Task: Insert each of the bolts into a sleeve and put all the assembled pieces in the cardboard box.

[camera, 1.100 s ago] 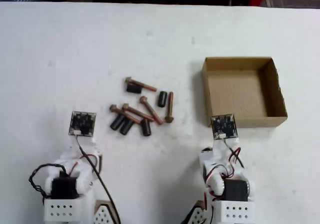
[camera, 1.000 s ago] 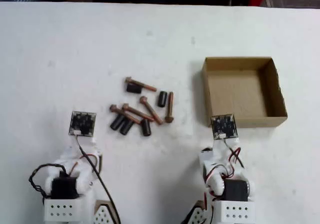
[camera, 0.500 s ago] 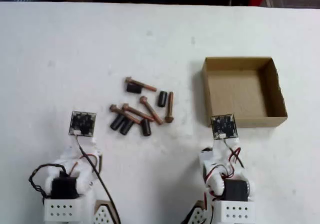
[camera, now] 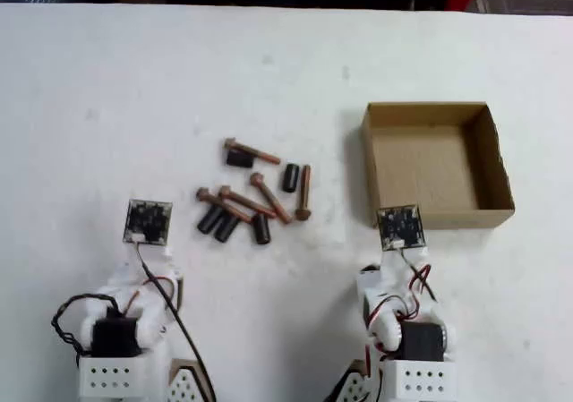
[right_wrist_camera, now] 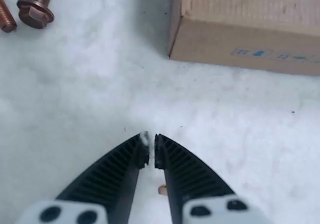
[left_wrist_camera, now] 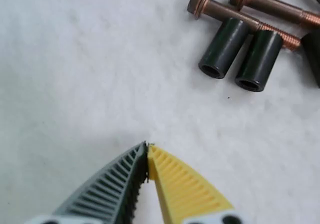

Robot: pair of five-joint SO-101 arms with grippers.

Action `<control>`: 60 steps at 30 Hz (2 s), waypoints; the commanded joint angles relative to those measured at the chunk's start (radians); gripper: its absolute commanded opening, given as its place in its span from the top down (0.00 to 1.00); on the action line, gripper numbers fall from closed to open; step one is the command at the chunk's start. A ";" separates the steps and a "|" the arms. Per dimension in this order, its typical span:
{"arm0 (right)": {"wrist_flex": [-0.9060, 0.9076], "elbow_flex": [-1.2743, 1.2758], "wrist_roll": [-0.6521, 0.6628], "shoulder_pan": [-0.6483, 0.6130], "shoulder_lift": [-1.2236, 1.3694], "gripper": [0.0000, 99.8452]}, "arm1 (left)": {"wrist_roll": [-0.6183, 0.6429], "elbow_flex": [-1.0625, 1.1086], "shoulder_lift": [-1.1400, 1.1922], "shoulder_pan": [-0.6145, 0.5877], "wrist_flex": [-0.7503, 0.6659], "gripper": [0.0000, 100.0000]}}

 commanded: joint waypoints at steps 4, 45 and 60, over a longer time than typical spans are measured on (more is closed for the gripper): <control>0.005 0.009 -0.011 -0.007 -0.005 0.98 | -0.008 -0.003 -0.007 0.001 -0.011 0.98; -0.354 -0.029 0.210 -0.024 -0.008 0.98 | -0.008 -0.003 -0.007 0.001 -0.011 0.98; -0.217 -0.321 0.288 -0.016 -0.004 0.98 | -0.008 -0.003 -0.007 0.001 -0.011 0.98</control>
